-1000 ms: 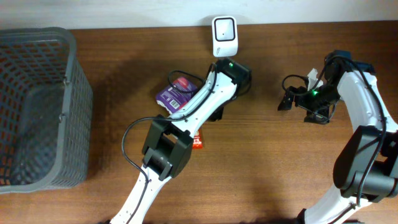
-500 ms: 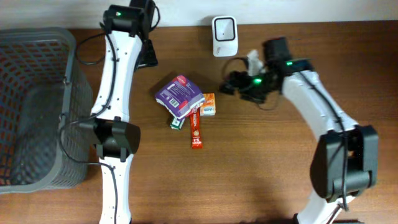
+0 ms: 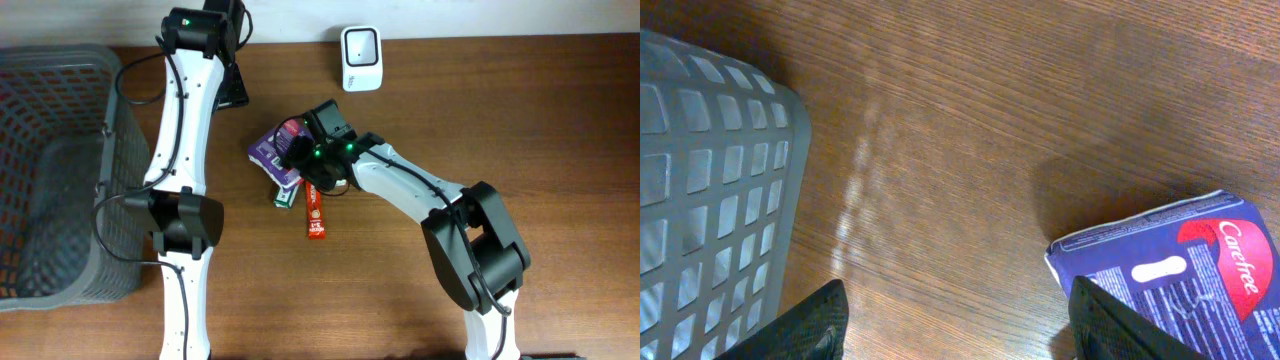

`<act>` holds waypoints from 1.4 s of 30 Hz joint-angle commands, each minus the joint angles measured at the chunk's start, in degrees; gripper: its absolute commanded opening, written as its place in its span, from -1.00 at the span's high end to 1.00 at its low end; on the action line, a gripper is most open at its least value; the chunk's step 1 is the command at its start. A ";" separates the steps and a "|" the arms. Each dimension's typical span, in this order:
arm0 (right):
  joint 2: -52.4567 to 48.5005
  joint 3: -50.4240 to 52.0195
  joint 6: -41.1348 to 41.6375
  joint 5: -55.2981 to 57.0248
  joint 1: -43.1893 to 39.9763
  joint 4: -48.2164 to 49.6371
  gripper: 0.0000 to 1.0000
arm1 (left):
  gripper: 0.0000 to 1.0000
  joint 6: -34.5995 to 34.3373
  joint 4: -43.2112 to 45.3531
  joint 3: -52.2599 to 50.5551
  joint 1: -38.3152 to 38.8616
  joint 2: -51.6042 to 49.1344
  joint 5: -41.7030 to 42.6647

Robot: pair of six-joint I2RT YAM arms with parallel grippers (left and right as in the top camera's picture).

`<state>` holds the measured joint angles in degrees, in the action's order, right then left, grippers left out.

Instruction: Scan the item barcode

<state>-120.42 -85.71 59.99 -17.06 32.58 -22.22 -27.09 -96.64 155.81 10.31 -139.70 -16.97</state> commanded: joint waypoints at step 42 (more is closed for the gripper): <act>9.35 1.79 -48.28 -12.74 -25.99 -31.01 0.61 | -0.75 -0.70 -0.09 0.57 -0.35 1.68 1.75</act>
<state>-111.57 -85.06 9.82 -29.08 4.01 -56.23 -27.29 -96.68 155.81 10.31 -139.70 -15.81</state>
